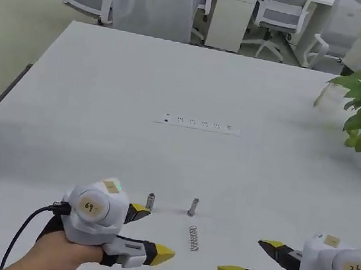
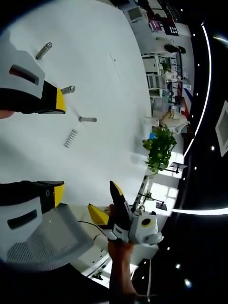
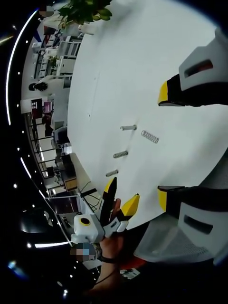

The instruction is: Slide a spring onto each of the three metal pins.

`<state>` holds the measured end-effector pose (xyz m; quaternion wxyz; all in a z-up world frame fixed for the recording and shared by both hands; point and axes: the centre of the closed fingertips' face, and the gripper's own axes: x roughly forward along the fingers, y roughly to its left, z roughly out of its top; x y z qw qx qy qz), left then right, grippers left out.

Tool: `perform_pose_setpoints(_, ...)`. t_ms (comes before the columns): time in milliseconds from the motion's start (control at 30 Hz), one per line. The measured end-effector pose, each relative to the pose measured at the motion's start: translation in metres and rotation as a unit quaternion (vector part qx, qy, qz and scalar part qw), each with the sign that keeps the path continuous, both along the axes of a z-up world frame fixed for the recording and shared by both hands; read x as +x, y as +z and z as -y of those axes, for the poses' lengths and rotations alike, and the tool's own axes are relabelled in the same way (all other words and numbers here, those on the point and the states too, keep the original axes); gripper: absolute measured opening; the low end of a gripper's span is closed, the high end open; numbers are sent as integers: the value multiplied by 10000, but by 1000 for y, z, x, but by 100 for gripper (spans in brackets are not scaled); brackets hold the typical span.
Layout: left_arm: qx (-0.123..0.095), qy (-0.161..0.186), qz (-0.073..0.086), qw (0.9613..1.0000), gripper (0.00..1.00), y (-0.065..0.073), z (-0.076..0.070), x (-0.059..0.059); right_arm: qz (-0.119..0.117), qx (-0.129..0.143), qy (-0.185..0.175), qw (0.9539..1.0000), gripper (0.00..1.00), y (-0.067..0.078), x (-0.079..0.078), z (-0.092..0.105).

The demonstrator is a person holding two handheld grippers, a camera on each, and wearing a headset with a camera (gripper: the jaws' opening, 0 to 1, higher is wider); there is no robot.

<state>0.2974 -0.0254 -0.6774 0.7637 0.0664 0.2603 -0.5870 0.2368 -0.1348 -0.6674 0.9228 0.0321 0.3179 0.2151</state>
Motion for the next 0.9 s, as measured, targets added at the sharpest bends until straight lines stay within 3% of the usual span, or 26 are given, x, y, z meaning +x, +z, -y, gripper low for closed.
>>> perform_pose_setpoints(367,80,-294,6,9995,51,-12,27,-2,-34,-18,4,10000,67,-1,-6,-2)
perform_pose_setpoints(833,348,-404,-39,9986,46,-38,59,1,-40,12,-83,10000,66,1,-10,1)
perform_pose_setpoints(900,387,-343,-119,9986,46,-45,64,4,-46,21,-109,9999,65,1,-10,1)
